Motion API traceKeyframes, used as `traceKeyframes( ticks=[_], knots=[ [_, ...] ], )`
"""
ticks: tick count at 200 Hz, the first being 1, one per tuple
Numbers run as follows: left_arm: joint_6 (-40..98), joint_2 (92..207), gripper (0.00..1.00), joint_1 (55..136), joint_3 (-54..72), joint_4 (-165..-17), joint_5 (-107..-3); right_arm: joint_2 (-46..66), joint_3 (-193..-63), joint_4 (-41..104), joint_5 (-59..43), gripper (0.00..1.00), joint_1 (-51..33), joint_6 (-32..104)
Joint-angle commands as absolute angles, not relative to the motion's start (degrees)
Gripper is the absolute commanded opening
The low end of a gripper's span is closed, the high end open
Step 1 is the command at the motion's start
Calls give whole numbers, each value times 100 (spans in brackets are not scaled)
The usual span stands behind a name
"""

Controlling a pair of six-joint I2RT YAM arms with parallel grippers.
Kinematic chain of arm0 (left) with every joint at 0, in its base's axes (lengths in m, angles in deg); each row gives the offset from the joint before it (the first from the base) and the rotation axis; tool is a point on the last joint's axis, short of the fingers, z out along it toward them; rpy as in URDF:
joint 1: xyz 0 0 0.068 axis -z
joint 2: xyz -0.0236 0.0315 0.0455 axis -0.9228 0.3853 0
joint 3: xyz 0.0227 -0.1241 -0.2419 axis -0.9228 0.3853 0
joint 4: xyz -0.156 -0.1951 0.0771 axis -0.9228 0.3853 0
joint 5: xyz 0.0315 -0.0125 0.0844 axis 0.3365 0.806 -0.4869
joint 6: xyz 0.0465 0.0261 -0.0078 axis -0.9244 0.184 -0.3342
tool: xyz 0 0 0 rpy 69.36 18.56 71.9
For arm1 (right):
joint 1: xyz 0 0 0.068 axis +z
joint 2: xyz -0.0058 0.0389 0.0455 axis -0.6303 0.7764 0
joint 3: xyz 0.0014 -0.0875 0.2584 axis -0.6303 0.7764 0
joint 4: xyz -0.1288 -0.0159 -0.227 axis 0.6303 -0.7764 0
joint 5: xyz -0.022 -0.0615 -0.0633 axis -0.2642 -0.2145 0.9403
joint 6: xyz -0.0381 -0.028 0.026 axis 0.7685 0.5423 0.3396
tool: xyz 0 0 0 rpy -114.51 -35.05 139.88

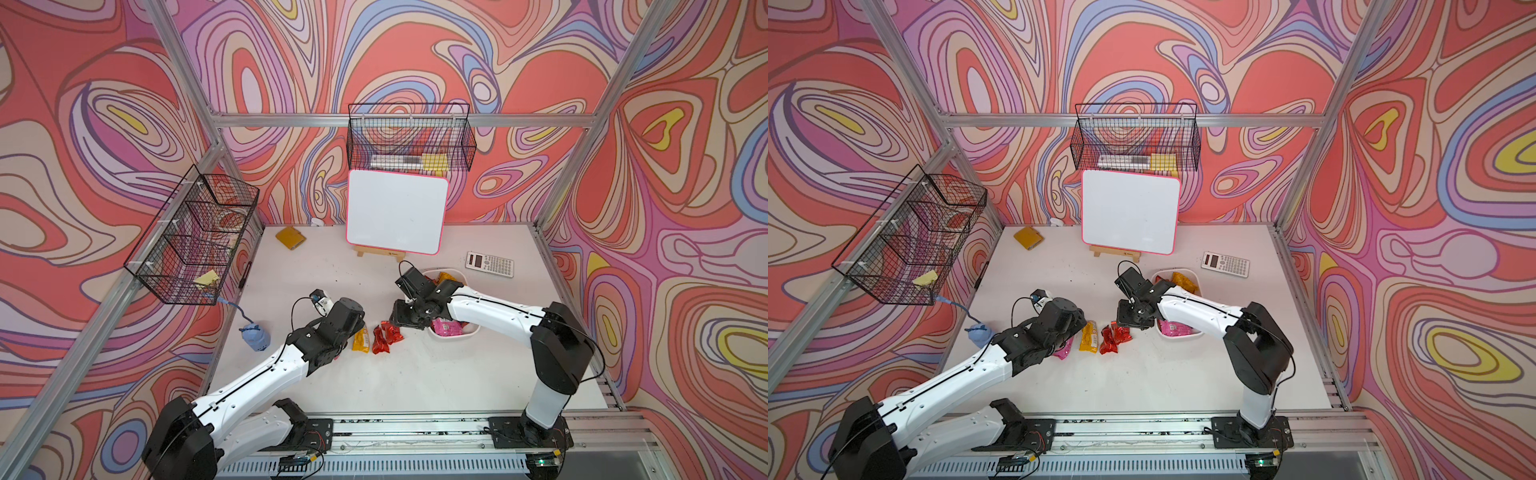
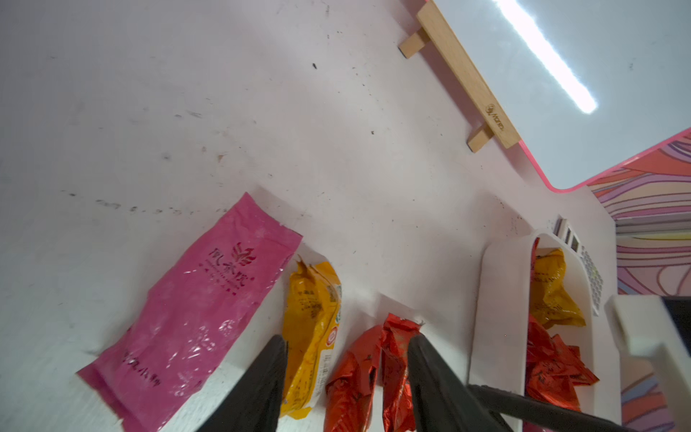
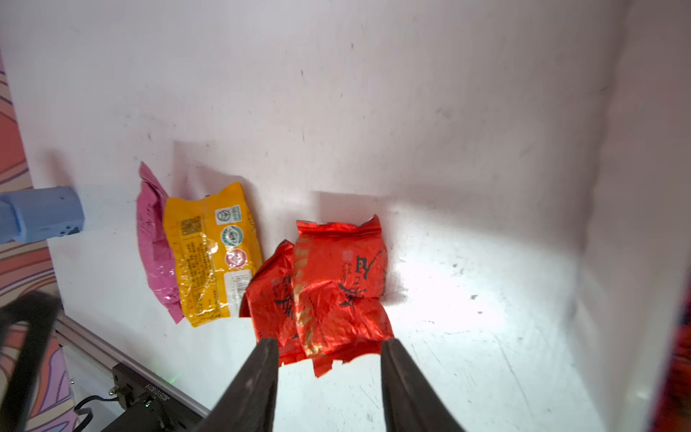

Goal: Take the tea bags out of the storage box
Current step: Place the tea bag at the center of the board, then adjust the storage box at the center of the board, then pick up the tea bag from the storage box.

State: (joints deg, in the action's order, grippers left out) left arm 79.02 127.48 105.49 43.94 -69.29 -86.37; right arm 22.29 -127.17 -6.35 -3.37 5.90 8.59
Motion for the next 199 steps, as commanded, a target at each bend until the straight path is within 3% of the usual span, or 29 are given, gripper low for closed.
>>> traceKeyframes(
  ticks=[1, 80, 127, 199],
  knots=[
    [7358, 13024, 57, 10513, 4426, -7939, -7859, 1809, -12801, -1033, 179, 46, 138, 1268],
    [7704, 15051, 58, 10646, 3664, -9782, -5414, 2106, -12913, -1413, 66, 47, -1203, 2349],
    [7809, 15760, 61, 10970, 3259, -10055, -5156, 2302, -12760, -1071, -398, 47, -1459, 2354],
    [8063, 16337, 49, 11076, 3145, -10181, -4986, 2902, -12691, -849, -804, 40, -1468, 2330]
  ],
)
